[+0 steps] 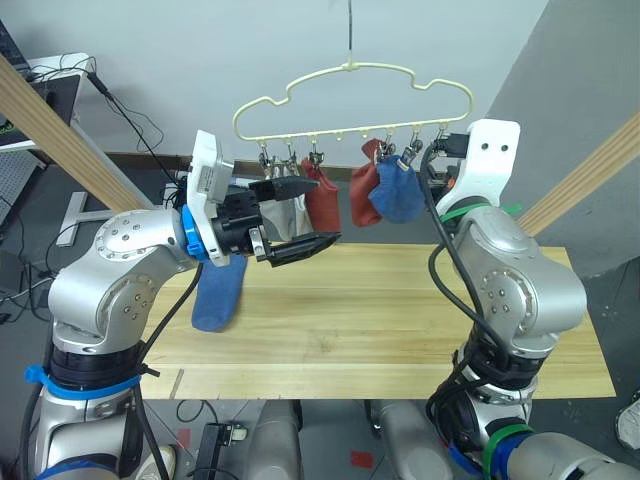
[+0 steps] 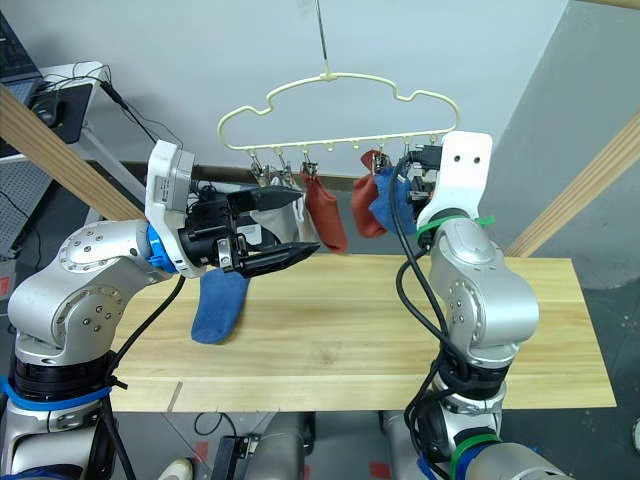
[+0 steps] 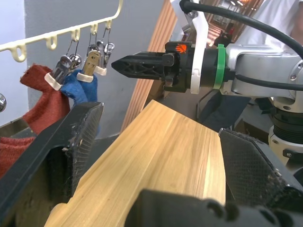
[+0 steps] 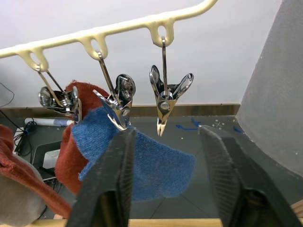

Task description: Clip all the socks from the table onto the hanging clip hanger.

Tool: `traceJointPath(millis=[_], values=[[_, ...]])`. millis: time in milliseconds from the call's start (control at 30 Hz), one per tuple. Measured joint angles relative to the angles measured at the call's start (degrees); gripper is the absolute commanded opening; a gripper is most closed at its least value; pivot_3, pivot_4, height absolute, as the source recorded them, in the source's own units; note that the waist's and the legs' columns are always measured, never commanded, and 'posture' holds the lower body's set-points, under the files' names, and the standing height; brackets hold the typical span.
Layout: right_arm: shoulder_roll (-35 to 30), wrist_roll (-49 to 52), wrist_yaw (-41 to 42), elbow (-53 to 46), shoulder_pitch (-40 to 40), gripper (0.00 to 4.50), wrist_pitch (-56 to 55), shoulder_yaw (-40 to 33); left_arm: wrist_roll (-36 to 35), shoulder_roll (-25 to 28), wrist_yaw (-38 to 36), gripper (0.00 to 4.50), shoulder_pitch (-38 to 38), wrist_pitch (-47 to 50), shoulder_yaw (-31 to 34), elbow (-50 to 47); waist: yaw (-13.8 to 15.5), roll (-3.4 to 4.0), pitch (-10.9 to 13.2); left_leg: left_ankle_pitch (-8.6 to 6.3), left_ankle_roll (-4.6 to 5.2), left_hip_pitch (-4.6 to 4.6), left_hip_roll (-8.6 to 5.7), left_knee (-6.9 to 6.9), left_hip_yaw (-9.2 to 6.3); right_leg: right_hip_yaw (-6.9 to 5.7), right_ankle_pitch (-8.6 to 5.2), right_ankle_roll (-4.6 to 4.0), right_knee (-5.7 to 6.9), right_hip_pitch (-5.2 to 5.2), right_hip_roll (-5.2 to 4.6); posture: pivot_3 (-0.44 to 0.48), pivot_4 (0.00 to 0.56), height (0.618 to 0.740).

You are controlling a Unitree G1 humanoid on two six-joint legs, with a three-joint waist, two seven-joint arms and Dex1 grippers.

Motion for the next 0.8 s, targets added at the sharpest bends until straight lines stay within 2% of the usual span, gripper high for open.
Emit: traceJointPath(millis=[800], values=[[-1.97, 0.18, 0.95, 12.45, -4.54, 2.26, -10.64, -2.43, -0.01, 0.49, 2.17, 4.5, 0.17, 0.02, 0.0, -0.03, 1.38, 0.0, 0.0, 0.0, 0.0, 0.01, 0.0, 0.0, -0.01, -0.03, 0.01, -0.01, 0.06, -0.01, 0.0, 0.027, 0.297, 0.74]])
